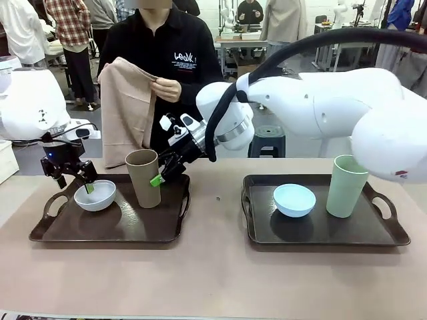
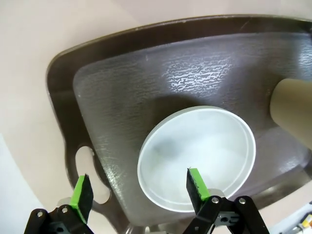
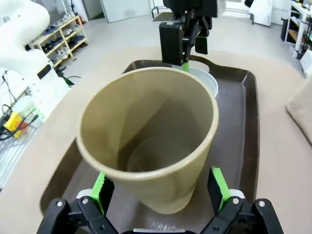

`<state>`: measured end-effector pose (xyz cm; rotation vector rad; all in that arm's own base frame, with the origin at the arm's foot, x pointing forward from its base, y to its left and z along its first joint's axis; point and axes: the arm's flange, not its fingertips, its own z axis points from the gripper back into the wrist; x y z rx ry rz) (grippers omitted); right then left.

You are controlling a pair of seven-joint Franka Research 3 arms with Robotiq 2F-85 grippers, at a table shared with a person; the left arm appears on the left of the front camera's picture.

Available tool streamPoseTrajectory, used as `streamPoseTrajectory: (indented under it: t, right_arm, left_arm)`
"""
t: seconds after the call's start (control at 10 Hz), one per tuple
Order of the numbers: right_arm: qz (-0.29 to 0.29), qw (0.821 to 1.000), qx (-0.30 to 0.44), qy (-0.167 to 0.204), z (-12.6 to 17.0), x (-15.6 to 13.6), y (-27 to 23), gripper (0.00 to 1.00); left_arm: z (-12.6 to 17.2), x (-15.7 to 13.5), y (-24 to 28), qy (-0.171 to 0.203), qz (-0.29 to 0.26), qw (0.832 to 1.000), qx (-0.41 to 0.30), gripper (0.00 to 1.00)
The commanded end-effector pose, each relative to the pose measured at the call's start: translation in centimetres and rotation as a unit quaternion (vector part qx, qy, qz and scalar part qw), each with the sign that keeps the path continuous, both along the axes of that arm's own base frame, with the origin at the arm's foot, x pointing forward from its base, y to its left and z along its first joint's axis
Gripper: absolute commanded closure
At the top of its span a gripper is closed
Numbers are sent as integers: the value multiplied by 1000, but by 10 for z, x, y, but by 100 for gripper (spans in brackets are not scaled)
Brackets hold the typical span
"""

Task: Set up a tray with a mat and arrange the tableware.
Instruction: Pick up the Picnic Bowl and Reusable plastic cup from the Handle tray in front of the human's position and hold them in the air.

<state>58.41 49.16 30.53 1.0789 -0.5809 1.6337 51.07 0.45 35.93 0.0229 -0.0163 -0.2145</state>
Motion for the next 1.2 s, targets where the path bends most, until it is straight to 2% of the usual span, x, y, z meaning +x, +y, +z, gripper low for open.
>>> streamPoseTrajectory:
  t: [0.0,0.2,0.4,0.5,0.6,0.7,0.8,0.9,1.0,1.1]
  right_arm:
    - [12,1000,10,-13,-9,14,23,0]
    - [22,1000,18,-8,-14,13,35,0]
    - [32,998,39,-21,-16,15,45,0]
    - [42,997,52,-36,-17,14,47,58]
    - [47,997,53,-32,-18,14,48,58]
    - [46,997,50,-33,-18,15,47,100]
    - [46,997,49,-37,-15,15,46,64]
    - [48,997,49,-40,-13,14,45,100]
    - [48,997,48,-43,-10,13,43,100]
    - [47,997,48,-45,-8,13,40,100]
  left_arm:
    - [-3,-1,-1,7,-6,1000,1,0]
    - [-5,-1,0,14,-4,1000,-6,0]
    - [-8,0,-1,20,-5,1000,-20,0]
    - [-11,2,1,25,-7,999,-42,56]
    - [-11,3,4,29,1,998,-56,56]
    - [-9,3,7,28,7,997,-66,100]
    - [-5,2,9,26,9,997,-70,100]
    - [-3,2,9,24,11,997,-69,100]
    - [-1,2,8,22,12,998,-65,81]
    - [0,3,8,16,16,998,-64,90]
